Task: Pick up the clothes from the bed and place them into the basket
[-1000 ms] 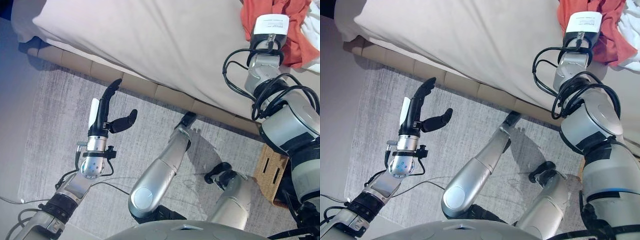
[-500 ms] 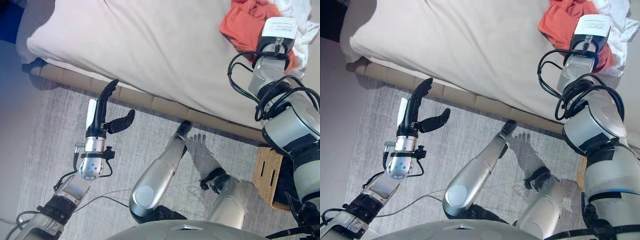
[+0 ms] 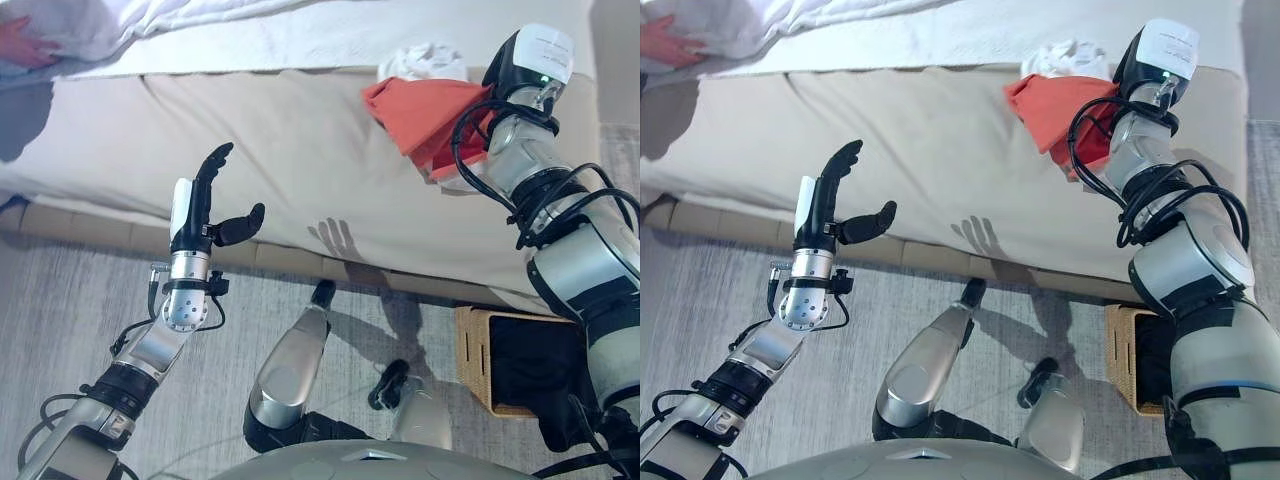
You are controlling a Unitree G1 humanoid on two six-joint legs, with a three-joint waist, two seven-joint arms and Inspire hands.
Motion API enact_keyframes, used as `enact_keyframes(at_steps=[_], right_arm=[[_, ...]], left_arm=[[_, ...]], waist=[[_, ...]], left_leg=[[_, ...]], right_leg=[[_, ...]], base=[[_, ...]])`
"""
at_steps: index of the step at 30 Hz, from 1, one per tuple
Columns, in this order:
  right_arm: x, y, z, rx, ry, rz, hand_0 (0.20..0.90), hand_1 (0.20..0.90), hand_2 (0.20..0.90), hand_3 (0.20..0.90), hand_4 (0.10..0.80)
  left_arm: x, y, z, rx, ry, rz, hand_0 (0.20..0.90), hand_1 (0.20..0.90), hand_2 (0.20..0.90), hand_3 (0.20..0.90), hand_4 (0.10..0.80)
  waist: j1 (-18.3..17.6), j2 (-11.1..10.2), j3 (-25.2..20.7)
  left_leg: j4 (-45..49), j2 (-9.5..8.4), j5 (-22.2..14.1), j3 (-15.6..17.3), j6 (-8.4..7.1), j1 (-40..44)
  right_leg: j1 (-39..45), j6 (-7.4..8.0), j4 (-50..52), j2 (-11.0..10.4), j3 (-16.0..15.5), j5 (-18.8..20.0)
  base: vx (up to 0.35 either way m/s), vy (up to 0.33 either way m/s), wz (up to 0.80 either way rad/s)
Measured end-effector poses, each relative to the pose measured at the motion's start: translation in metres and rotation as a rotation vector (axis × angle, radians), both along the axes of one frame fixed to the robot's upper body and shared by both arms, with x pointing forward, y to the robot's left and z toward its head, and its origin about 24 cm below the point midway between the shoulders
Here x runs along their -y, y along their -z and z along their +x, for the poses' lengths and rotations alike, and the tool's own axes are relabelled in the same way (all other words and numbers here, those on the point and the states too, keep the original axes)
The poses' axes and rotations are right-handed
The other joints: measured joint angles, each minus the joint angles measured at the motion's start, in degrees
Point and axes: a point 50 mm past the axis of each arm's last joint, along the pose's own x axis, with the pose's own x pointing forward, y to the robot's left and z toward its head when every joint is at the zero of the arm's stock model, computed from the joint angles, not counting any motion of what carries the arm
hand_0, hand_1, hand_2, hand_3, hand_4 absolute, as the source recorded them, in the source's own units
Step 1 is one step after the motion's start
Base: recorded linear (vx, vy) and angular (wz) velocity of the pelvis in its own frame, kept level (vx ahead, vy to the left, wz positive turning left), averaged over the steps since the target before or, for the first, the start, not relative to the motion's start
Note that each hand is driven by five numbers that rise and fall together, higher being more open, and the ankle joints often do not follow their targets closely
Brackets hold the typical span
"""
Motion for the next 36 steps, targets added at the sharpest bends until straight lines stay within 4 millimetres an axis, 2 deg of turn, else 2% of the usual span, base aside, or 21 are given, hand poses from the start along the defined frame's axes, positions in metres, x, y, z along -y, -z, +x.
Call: enact_keyframes(at_steps=[4,9,12,15,17,20,24,27,30,33,36], right_arm=[[0.012,-0.031,-0.012,0.141,-0.031,0.045,0.300,0.300,0.300,0.200,0.100],[0.028,-0.060,-0.028,0.262,-0.034,0.069,0.300,0.300,0.300,0.200,0.100],[0.033,-0.064,-0.031,0.283,-0.033,0.079,0.300,0.300,0.300,0.200,0.100],[0.037,-0.073,-0.037,0.320,-0.039,0.084,0.300,0.300,0.300,0.200,0.100],[0.038,-0.078,-0.041,0.344,-0.052,0.082,0.300,0.300,0.300,0.200,0.100],[0.045,-0.079,-0.047,0.361,-0.055,0.081,0.300,0.300,0.300,0.200,0.100],[0.064,-0.067,-0.054,0.356,-0.017,0.117,0.300,0.300,0.300,0.200,0.100],[0.078,-0.040,-0.057,0.300,0.023,0.143,0.300,0.300,0.300,0.200,0.100],[0.087,-0.023,-0.059,0.255,0.047,0.152,0.300,0.300,0.300,0.200,0.100],[0.093,-0.006,-0.061,0.196,0.060,0.165,0.300,0.300,0.300,0.200,0.100],[0.103,0.020,-0.067,0.112,0.086,0.174,0.300,0.300,0.300,0.200,0.100]], left_arm=[[-0.005,0.004,0.000,-0.041,-0.021,0.013,0.900,0.900,0.900,0.900,0.800],[-0.016,0.004,0.001,-0.077,-0.046,0.017,0.900,0.900,0.900,0.900,0.800],[-0.022,0.015,-0.006,-0.134,-0.064,0.021,0.900,0.900,0.900,0.900,0.800],[-0.026,0.019,-0.007,-0.167,-0.076,0.033,0.900,0.900,0.900,0.900,0.800],[-0.030,0.024,-0.007,-0.194,-0.091,0.040,0.900,0.900,0.900,0.900,0.800],[-0.035,0.031,-0.007,-0.238,-0.123,0.046,0.900,0.900,0.900,0.900,0.800],[-0.038,0.042,-0.009,-0.292,-0.140,0.046,0.900,0.900,0.900,0.900,0.800],[-0.034,0.051,-0.010,-0.328,-0.136,0.033,0.900,0.900,0.900,0.900,0.800],[-0.026,0.055,-0.009,-0.343,-0.111,0.025,0.900,0.900,0.900,0.900,0.800],[-0.020,0.058,-0.008,-0.352,-0.094,0.008,0.900,0.900,0.900,0.900,0.800],[-0.017,0.063,-0.007,-0.372,-0.092,0.005,0.900,0.900,0.900,0.900,0.800]], waist=[[-1.53,-0.33,-0.16],[-3.07,-2.25,-1.51],[-4.85,-4.62,-7.31],[-6.38,-5.24,-8.92],[-7.80,-5.39,-9.39],[-10.64,-5.43,-9.69],[-13.29,-5.64,-12.05],[-15.77,-5.49,-13.55],[-18.41,-5.43,-13.99],[-20.16,-5.28,-14.09],[-21.86,-5.13,-14.17]], left_leg=[[-5.28,0.69,1.45,1.34,0.14,4.87],[-10.43,1.46,2.24,2.79,0.14,11.23],[-12.82,1.65,2.37,4.13,0.11,10.89],[-14.06,2.52,2.46,5.48,0.03,12.31],[-15.54,3.07,2.54,6.96,0.10,13.99],[-17.35,3.99,2.55,8.42,0.09,16.60],[-19.92,4.54,3.17,10.47,0.15,18.21],[-21.94,5.75,3.71,12.09,0.18,20.17],[-21.97,6.15,3.72,13.21,0.17,20.42],[-21.97,6.52,3.72,13.98,0.17,20.48],[-21.98,7.19,3.72,14.91,0.17,21.33]], right_leg=[[4.44,0.40,-6.13,0.93,0.77,2.97],[10.59,0.64,-13.31,2.03,1.36,6.09],[10.40,1.86,-17.49,2.50,2.22,7.48],[11.72,1.94,-20.65,3.53,3.23,9.57],[12.16,2.96,-21.52,3.64,4.49,10.40],[13.34,3.30,-22.70,4.53,6.07,11.36],[13.51,3.21,-24.65,5.10,8.30,11.53],[13.44,3.13,-24.78,6.03,9.99,11.78],[13.64,3.10,-26.13,6.46,10.68,11.81],[13.89,2.36,-27.58,6.90,11.84,12.34],[14.14,2.24,-27.62,7.33,13.07,12.70]], base=[[0.162,0.005,-0.21],[0.152,-0.016,-0.18],[0.088,-0.025,-0.20],[0.043,-0.037,-0.30],[0.027,-0.043,-0.37],[0.002,-0.045,-0.34],[-0.024,-0.052,-0.29],[-0.038,-0.038,-0.29],[-0.065,-0.020,-0.23],[0.001,-0.018,-0.18],[0.017,-0.022,-0.15]])
